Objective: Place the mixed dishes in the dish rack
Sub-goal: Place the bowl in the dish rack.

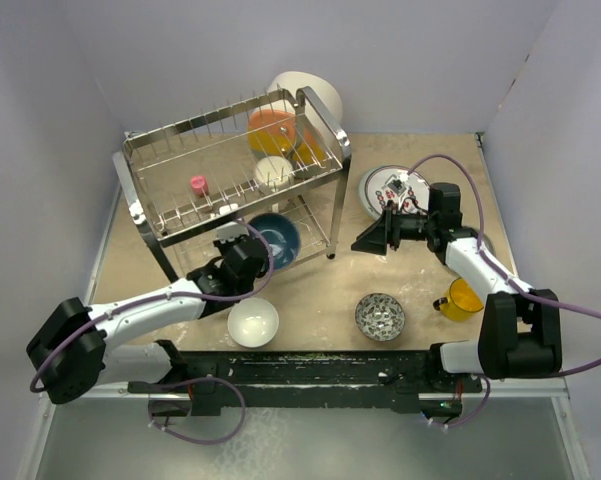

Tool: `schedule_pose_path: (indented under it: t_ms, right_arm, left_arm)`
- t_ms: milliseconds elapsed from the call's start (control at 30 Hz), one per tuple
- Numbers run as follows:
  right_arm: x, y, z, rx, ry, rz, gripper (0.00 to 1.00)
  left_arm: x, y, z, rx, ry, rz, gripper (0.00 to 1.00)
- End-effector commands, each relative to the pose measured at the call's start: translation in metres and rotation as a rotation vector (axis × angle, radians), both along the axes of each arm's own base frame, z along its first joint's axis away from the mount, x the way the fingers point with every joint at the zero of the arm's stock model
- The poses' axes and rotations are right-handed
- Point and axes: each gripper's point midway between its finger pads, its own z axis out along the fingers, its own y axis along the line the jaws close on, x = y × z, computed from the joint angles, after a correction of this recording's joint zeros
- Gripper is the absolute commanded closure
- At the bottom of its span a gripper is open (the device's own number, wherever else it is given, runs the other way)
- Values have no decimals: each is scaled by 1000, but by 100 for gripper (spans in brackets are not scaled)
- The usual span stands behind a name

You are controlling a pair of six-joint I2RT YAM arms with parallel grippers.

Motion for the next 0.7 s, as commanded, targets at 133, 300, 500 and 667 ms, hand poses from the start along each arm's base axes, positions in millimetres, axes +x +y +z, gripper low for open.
schedule_pose_path:
  t_ms: [133,300,500,667]
  right_arm:
    - [1,-1,19,21,-74,26,29]
    - [2,-1,19,20,-75,24,29]
    - [4,-2,21,3,-156,41,29]
    - [-8,-4,25,-33,-292,116,29]
  left_arm:
    - [20,-19,40,-52,-83,-22,81]
    - [21,-18,42,-1,-83,-36,81]
    - [23,-13,45,64,-82,-28,83]
    - [24,-10,49,102,-78,-20,85]
